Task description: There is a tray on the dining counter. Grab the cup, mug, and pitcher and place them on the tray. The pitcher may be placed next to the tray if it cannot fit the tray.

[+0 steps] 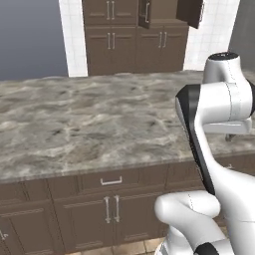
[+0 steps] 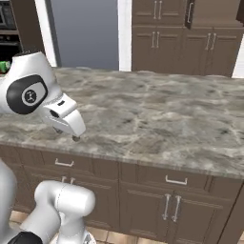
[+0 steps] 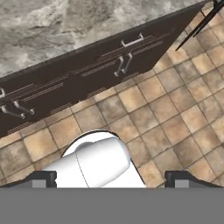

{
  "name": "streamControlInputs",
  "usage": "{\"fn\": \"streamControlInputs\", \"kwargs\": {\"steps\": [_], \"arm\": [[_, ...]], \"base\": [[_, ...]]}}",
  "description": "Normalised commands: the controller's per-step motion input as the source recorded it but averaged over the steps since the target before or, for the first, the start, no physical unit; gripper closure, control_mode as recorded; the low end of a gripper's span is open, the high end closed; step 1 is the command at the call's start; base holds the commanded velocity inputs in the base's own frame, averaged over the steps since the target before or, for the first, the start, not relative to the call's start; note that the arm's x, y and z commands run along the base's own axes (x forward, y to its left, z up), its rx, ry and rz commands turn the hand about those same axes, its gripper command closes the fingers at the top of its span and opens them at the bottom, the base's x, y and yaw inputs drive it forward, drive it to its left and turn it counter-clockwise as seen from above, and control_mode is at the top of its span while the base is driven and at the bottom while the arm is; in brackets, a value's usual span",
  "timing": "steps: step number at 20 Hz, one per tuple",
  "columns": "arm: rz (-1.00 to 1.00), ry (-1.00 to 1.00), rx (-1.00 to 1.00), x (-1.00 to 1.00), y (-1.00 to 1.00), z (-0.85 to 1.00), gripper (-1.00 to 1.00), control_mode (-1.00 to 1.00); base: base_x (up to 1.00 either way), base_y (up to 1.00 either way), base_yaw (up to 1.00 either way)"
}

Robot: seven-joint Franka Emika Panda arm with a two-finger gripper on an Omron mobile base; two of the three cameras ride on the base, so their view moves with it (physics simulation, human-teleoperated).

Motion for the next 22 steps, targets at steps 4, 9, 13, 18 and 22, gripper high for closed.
{"fn": "streamControlInputs", "kwargs": {"steps": [4,9,13,18,22], "arm": [[0.00,0.00,0.00,0.00,0.00,0.00,-1.00,1.00],[0.00,0.00,0.00,0.00,0.00,0.00,-1.00,1.00],[0.00,0.00,0.00,0.00,0.00,0.00,-1.00,1.00],[0.00,0.00,0.00,0.00,0.00,0.00,-1.00,1.00],[0.00,0.00,0.00,0.00,0.00,0.00,-1.00,1.00]], "base": [[-0.25,-1.00,0.00],[-0.24,-1.00,0.00],[-0.20,-1.00,0.00],[-0.03,-1.00,0.08],[0.00,-1.00,0.27]]}}
